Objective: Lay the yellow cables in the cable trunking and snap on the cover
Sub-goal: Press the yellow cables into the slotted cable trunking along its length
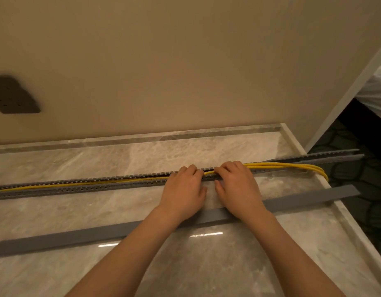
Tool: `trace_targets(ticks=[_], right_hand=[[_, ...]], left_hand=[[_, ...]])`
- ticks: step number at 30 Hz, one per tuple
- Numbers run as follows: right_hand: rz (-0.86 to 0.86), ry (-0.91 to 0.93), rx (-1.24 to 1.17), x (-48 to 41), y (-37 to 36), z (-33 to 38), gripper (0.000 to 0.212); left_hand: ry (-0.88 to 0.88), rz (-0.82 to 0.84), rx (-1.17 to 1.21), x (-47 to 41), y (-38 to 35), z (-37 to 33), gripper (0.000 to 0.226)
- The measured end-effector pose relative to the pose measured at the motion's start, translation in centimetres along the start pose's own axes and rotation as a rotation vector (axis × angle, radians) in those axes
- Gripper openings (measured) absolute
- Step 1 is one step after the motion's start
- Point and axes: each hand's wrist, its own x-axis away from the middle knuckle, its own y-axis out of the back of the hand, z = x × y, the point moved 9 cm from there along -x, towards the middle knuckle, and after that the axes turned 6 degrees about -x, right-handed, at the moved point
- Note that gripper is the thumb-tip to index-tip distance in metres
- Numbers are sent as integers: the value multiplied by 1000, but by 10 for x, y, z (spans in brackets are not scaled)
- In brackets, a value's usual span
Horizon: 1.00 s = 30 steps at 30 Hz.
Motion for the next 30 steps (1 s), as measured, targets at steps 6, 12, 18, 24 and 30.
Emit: trace_targets(ticks=[6, 12, 18, 24, 30], right_hand=[[67, -1, 65, 3, -4, 4, 37], [124, -52, 80, 1, -7, 8, 43], [169, -147, 12, 9, -11, 7, 51], [128, -232, -73, 10, -12, 4, 52], [61, -218, -233, 18, -6, -1, 53]], left_hand=[[-3, 31, -16, -4, -6, 2, 36], [-24, 58, -28, -5, -7, 1, 34], [-50, 9, -35, 1, -6, 1, 32], [-56, -64, -12, 7, -10, 4, 38], [-3, -85, -33, 11, -5, 5, 38]])
